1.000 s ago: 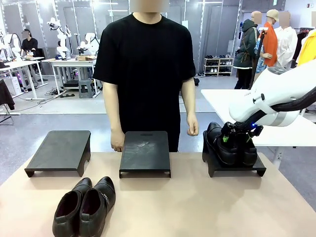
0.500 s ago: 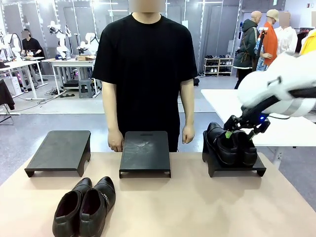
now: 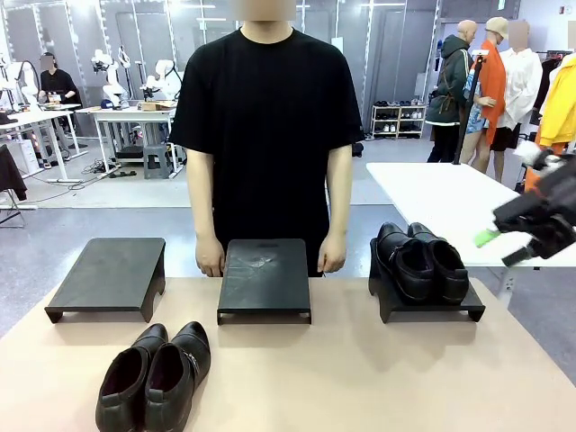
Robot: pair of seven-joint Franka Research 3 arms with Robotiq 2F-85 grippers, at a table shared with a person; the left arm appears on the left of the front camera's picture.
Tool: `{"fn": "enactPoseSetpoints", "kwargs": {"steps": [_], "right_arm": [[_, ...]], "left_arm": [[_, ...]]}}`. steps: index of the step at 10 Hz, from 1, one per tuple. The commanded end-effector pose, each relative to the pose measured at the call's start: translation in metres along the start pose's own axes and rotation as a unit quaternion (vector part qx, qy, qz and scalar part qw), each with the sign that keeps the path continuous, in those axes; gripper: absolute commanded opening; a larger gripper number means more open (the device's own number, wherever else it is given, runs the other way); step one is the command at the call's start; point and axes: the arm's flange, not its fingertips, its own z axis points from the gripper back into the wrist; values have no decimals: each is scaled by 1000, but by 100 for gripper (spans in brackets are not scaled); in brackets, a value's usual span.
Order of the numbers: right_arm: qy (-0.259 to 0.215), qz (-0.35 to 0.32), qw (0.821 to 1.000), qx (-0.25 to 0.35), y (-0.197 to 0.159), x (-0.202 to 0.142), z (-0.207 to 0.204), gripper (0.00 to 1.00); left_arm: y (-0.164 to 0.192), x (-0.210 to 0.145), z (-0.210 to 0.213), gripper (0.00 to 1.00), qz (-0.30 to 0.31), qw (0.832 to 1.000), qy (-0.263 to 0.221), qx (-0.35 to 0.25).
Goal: Place the shoes on the stand as instructed by the person.
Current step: Pick up another pair of Shoes and place it on the Shoes Stand indicated by the person.
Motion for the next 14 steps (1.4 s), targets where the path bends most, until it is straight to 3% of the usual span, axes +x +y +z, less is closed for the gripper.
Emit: {"fn": "enactPoseSetpoints", "kwargs": {"steps": [1, 4, 6, 9, 10, 14], "right_arm": [[20, -8, 997, 76, -27, -52, 23, 100], [-51, -47, 978, 195, -93, -141, 46, 100], [-74, -54, 969, 229, -121, -167, 36, 100], [-118, -58, 957, 259, -138, -171, 23, 100], [-88, -73, 966, 230, -131, -183, 32, 100], [-88, -73, 966, 230, -131, -183, 32, 100]], "left_arm": [[-1, 1, 2, 100, -6, 1000, -3, -9], [-1, 1, 2, 100, -6, 1000, -3, -9], [-1, 1, 2, 100, -6, 1000, -3, -9], [-1, 1, 2, 100, -6, 1000, -3, -9], [-1, 1, 2, 100, -6, 1000, -3, -9], [-1, 1, 2, 100, -6, 1000, -3, -9]]}}
